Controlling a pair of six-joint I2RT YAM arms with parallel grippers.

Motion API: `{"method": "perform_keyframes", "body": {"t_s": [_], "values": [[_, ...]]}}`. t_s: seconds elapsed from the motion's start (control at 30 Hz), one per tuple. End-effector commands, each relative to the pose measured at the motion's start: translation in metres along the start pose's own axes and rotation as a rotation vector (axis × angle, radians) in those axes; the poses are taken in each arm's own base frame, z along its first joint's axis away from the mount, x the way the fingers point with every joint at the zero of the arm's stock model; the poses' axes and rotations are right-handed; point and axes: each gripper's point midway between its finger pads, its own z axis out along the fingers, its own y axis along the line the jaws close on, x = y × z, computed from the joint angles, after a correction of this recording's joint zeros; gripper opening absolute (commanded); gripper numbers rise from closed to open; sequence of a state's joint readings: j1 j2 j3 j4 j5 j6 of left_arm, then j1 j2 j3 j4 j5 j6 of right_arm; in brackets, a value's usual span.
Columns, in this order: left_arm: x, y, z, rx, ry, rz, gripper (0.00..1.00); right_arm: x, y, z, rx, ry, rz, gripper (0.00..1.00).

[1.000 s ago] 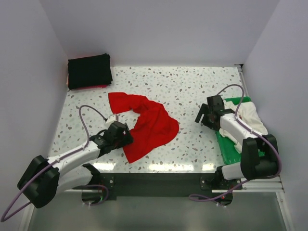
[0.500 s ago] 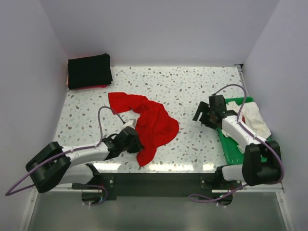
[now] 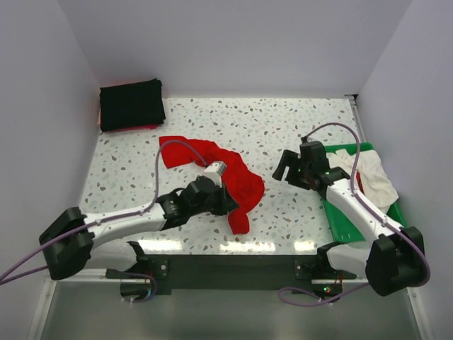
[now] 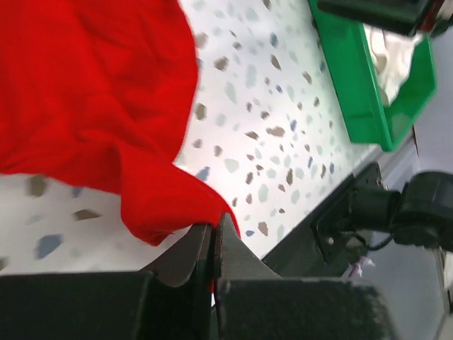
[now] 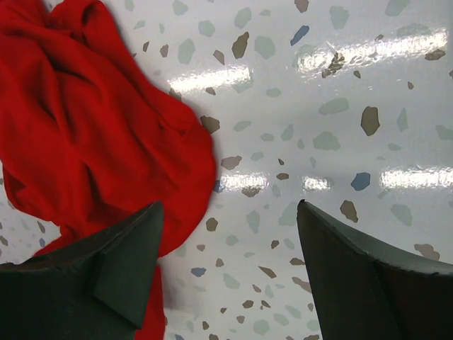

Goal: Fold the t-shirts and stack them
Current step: Flatten the tshirt out

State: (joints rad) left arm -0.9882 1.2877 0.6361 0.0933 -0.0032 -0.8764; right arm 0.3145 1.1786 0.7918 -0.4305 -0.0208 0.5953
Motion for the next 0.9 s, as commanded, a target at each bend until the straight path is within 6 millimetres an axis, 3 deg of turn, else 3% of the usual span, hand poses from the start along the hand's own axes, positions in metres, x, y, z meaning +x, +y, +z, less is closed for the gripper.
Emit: {"method": "perform_keyframes", "body": {"t_s": [0.0, 0.03, 0.07, 0.13, 0.23, 0.33, 0.37, 0.43, 0.53, 0.6, 0.77, 0.8, 0.87], "values": [[-0.045, 0.043, -0.039, -0.220, -0.183, -0.057, 0.00, 0.004, 0.010, 0.005, -0.035, 0.023, 0.005, 0.79], [-0.046, 0.056, -0.049, -0.258, -0.196, -0.069, 0.00, 0.007, 0.015, 0.008, -0.046, 0.035, -0.002, 0.79], [-0.068, 0.058, -0.066, -0.245, -0.274, -0.099, 0.00, 0.008, 0.018, 0.009, -0.051, 0.039, -0.005, 0.79], [-0.083, 0.061, -0.082, -0.238, -0.326, -0.111, 0.00, 0.013, 0.032, 0.009, -0.071, 0.045, -0.028, 0.79], [-0.103, 0.045, -0.097, -0.187, -0.384, -0.073, 0.00, 0.016, 0.056, 0.005, -0.096, 0.037, -0.071, 0.79], [-0.105, 0.011, -0.087, -0.029, -0.337, 0.015, 0.00, 0.013, 0.066, 0.000, -0.104, 0.014, -0.070, 0.79], [-0.099, 0.007, -0.077, 0.000, -0.302, 0.023, 0.00, 0.010, 0.066, -0.004, -0.105, -0.003, -0.067, 0.79], [-0.090, -0.021, -0.062, 0.119, -0.251, 0.049, 0.00, 0.006, 0.060, -0.009, -0.073, -0.022, -0.067, 0.80], [-0.076, -0.057, -0.049, 0.185, -0.216, 0.104, 0.00, 0.002, 0.048, -0.024, -0.028, -0.059, -0.054, 0.81], [-0.057, -0.068, -0.033, 0.210, -0.149, 0.117, 0.00, -0.001, 0.039, -0.037, -0.004, -0.096, -0.036, 0.82], [-0.038, -0.097, 0.002, 0.320, -0.071, 0.124, 0.00, 0.006, 0.009, -0.053, 0.075, -0.129, 0.012, 0.89], [-0.028, -0.108, 0.006, 0.344, -0.042, 0.142, 0.00, 0.010, 0.002, -0.055, 0.096, -0.124, 0.019, 0.89], [-0.028, -0.130, 0.015, 0.382, -0.037, 0.166, 0.00, 0.011, -0.009, -0.061, 0.115, -0.140, 0.047, 0.91]]}}
